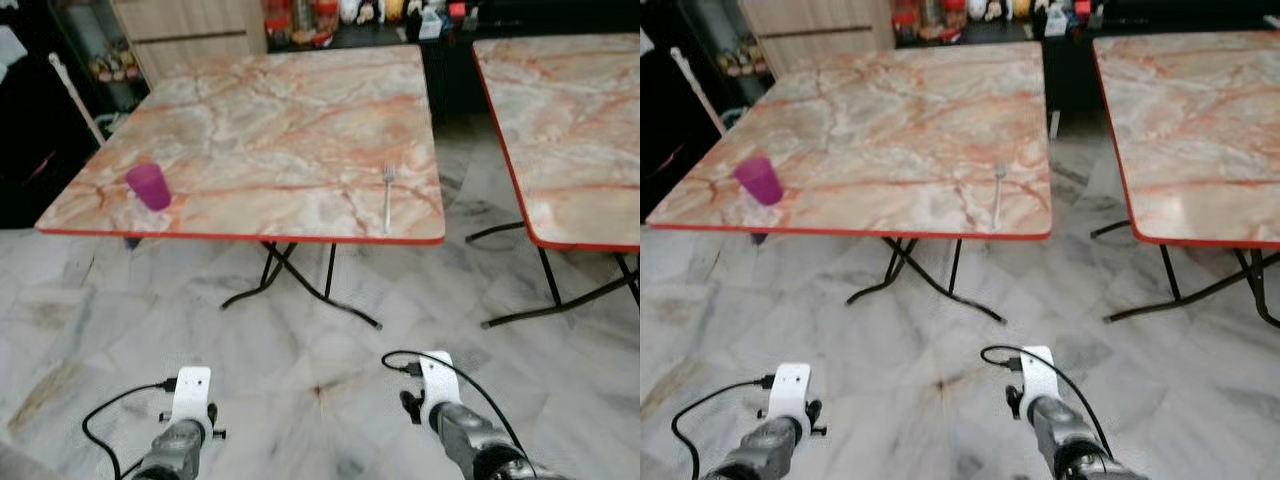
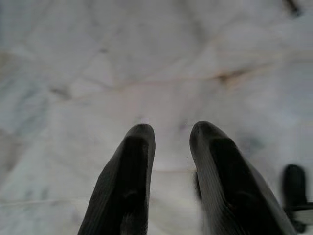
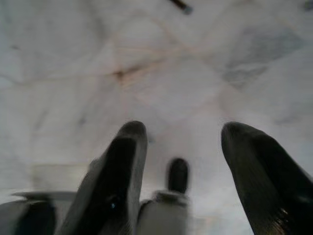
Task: Setting the table
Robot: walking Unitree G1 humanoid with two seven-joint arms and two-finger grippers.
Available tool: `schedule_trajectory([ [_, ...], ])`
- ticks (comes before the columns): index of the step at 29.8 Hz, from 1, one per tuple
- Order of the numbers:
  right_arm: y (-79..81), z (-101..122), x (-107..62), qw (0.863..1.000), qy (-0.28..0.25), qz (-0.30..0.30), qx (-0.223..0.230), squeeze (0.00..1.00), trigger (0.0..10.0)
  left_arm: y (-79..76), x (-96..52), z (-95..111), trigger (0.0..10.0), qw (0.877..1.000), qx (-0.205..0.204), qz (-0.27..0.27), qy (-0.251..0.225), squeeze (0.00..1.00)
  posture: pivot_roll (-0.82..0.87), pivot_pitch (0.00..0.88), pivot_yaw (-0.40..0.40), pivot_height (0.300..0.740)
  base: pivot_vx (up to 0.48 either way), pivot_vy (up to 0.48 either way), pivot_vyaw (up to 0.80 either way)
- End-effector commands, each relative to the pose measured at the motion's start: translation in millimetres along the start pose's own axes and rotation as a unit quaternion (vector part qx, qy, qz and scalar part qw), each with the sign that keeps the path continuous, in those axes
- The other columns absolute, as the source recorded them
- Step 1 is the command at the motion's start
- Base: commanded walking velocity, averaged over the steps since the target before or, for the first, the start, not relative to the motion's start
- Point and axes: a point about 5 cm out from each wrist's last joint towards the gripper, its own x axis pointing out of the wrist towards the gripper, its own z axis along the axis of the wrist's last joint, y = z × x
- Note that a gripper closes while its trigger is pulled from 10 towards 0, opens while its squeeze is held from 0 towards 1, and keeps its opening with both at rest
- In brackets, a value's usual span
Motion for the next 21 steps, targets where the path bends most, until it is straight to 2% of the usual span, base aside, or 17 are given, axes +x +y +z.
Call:
schedule_trajectory([
  [1, 11.7, 3.1, 1.2, 1.0, -0.002, 0.015, -0.004, 0.0, 10.0, 13.9, -0.4, -0.6, 10.0, 1.0, 0.006, 0.015, 0.004, 0.0, -0.04, 0.047, 0.082, 0.74, 0.33, 0.0, 0.0],
  [21, 10.9, 3.6, 1.1, 1.0, -0.002, 0.016, -0.012, 0.0, 10.0, 12.4, -0.2, -0.2, 10.0, 1.0, 0.011, 0.011, 0.007, 0.0, -0.04, 0.015, 0.078, 0.74, 0.327, 0.0, 0.0],
])
